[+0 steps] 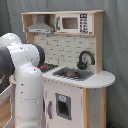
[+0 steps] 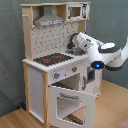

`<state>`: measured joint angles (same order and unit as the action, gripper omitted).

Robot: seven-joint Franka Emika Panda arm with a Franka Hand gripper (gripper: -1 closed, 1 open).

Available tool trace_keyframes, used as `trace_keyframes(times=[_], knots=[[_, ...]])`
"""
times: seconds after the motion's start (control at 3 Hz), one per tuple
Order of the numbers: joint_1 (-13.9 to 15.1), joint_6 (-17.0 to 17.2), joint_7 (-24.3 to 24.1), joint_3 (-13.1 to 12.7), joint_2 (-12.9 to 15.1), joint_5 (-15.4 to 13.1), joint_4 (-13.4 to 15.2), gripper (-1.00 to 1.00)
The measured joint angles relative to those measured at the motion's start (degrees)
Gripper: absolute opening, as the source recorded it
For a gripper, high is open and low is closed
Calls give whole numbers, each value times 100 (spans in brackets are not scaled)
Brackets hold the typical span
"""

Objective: Play with the kitchen

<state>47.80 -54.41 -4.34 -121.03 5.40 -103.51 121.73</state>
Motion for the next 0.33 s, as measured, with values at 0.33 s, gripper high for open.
trace_keyframes(times=[0.33], knots=[[23, -157, -583, -22, 49, -3, -1, 100]])
